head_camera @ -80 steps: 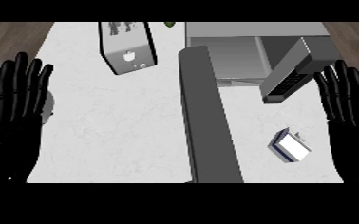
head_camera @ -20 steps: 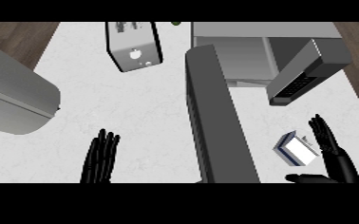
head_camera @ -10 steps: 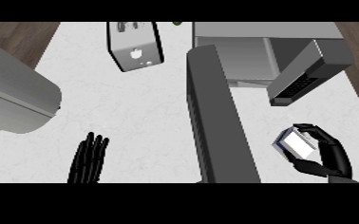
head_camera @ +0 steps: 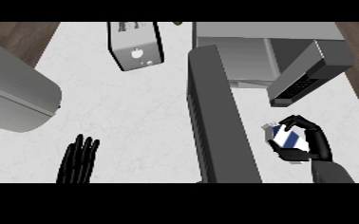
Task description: Pick up the milk, place it into the microwave and close the microwave
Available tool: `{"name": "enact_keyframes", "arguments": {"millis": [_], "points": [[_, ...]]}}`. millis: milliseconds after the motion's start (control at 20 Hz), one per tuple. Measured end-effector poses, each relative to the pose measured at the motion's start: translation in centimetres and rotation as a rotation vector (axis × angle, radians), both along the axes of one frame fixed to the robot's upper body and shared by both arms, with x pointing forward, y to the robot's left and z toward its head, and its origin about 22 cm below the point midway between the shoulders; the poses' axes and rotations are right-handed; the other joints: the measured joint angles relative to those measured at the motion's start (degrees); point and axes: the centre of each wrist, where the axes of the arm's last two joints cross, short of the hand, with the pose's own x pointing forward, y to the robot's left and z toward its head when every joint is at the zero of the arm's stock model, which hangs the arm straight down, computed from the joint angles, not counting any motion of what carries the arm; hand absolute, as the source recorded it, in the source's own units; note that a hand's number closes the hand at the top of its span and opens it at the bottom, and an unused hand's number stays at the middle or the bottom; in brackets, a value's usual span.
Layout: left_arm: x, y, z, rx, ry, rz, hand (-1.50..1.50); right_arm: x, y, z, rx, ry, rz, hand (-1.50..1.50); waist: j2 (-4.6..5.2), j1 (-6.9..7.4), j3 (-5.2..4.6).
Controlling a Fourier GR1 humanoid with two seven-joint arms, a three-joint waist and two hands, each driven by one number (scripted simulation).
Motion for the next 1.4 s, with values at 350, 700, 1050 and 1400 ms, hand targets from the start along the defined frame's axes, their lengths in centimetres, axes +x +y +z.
{"name": "enact_keyframes", "arguments": {"millis": [350, 700, 1050, 1400], "points": [[-0.3, 0.1, 0.4, -0.009, -0.001, -0.002, -1.5, 2.6, 4.2, -0.2, 0.071, -0.067, 0.0, 1.5, 0.3, 0.41, 0.37], [-0.1, 1.9, -0.4, -0.009, 0.008, 0.013, -1.5, 4.0, 8.5, -0.4, 0.17, -0.105, 0.073, 1.5, 0.1, -0.28, 0.44], [-0.5, 2.6, -0.2, -0.017, 0.023, 0.027, -1.5, 5.6, 11.9, 0.9, 0.208, -0.172, 0.112, 1.5, -0.16, -0.92, 0.43], [-0.9, 3.5, -0.8, -0.012, 0.033, 0.032, -1.5, 8.2, 13.3, 4.0, 0.145, -0.23, 0.07, 1.5, -0.19, -0.99, 0.41]]}}
